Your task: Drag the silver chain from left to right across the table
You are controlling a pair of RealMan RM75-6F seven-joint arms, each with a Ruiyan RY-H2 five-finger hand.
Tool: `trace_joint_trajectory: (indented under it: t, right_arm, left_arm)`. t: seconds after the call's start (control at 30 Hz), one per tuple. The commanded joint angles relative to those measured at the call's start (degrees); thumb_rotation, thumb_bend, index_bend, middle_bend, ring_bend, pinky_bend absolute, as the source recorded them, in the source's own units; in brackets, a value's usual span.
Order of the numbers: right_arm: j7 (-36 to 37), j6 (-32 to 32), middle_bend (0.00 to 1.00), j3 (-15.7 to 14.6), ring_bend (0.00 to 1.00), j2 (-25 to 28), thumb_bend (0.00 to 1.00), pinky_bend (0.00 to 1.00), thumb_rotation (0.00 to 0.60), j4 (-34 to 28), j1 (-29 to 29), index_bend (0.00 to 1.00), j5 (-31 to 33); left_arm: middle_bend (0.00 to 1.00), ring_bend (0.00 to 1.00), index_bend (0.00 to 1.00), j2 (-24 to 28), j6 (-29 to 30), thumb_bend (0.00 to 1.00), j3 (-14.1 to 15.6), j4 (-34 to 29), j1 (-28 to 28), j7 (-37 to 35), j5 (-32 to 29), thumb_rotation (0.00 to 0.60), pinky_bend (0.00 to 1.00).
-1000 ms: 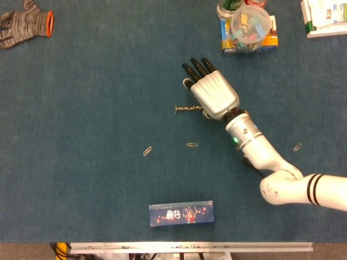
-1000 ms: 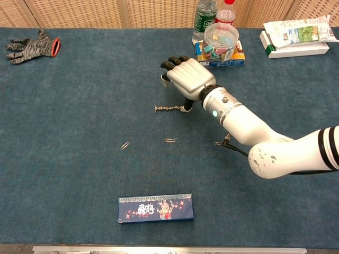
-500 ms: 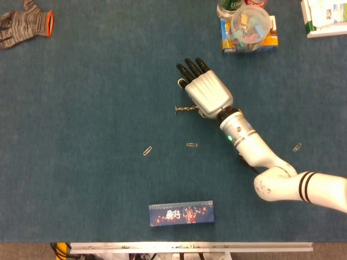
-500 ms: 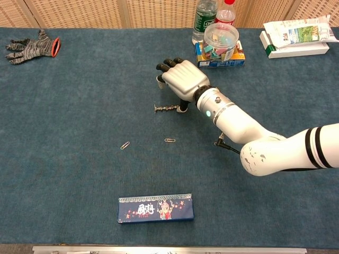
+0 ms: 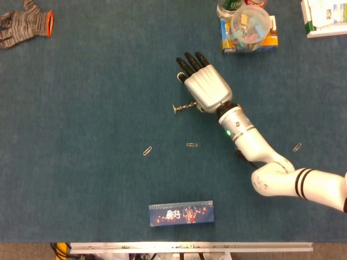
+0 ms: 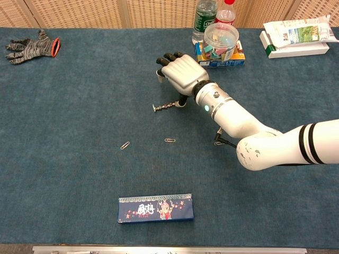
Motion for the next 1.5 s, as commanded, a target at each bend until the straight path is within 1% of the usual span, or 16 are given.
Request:
trace_joint_trajectory:
  t: [0.03, 0.17, 0.4, 0.47, 0.77, 1.1, 1.5]
  right_arm:
    - [0.59, 0.06, 0.11, 0.50, 0.00, -0.04, 0.00, 0.12, 0.600, 0.46, 0.31, 0.36, -0.21]
    - [1.35, 0.28, 0.11, 0.47, 0.00, 0.93, 0.00, 0.12, 0.600, -0.88, 0.08, 0.36, -0.74]
    - [0.34, 0.32, 0.11, -0.44, 0.00, 2.64, 0.00, 0.12, 0.600, -4.24, -1.00, 0.36, -0.60]
    - [-0.21, 0.20, 0.11, -0.67, 0.00, 2.97, 0.01, 0.12, 0.600, -4.91, -1.26, 0.39, -0.32]
    - [-2.67, -0.75, 0.11, -0.95, 0.00, 3.38, 0.08, 0.12, 0.600, -5.95, -1.94, 0.46, 2.01]
    - [-2.81, -2.58, 0.11, -0.70, 0.00, 2.37, 0.13, 0.12, 0.600, -4.96, -1.32, 0.49, 3.60]
    - [-2.67, -3.08, 0.11, -0.68, 0.00, 2.43, 0.25, 0.12, 0.600, -5.81, -1.24, 0.50, 4.48]
  left_arm:
    - [0.20, 0.06, 0.55, 0.01, -0.08, 0.12, 0.00, -0.01, -0.06, 0.17, -0.04, 0.600, 0.01]
    - [0.20, 0.06, 0.55, -0.10, -0.08, 0.12, -0.08, 0.14, -0.06, 0.21, -0.23, 0.600, 0.01]
    - [0.20, 0.06, 0.55, -0.12, -0.12, 0.12, -0.11, 0.19, -0.04, 0.27, -0.35, 0.600, 0.01]
    - [0.20, 0.06, 0.55, -0.08, -0.11, 0.12, -0.11, 0.15, -0.02, 0.26, -0.32, 0.600, 0.01]
    - [0.20, 0.06, 0.55, 0.09, -0.20, 0.12, -0.12, 0.05, 0.07, 0.01, -0.31, 0.600, 0.01]
    - [0.20, 0.06, 0.55, 0.37, -0.08, 0.12, -0.23, 0.01, 0.30, -0.29, -0.63, 0.600, 0.01]
    - [0.20, 0.06, 0.55, 0.57, -0.28, 0.12, -0.27, -0.04, 0.34, -0.81, -0.55, 0.600, 0.01]
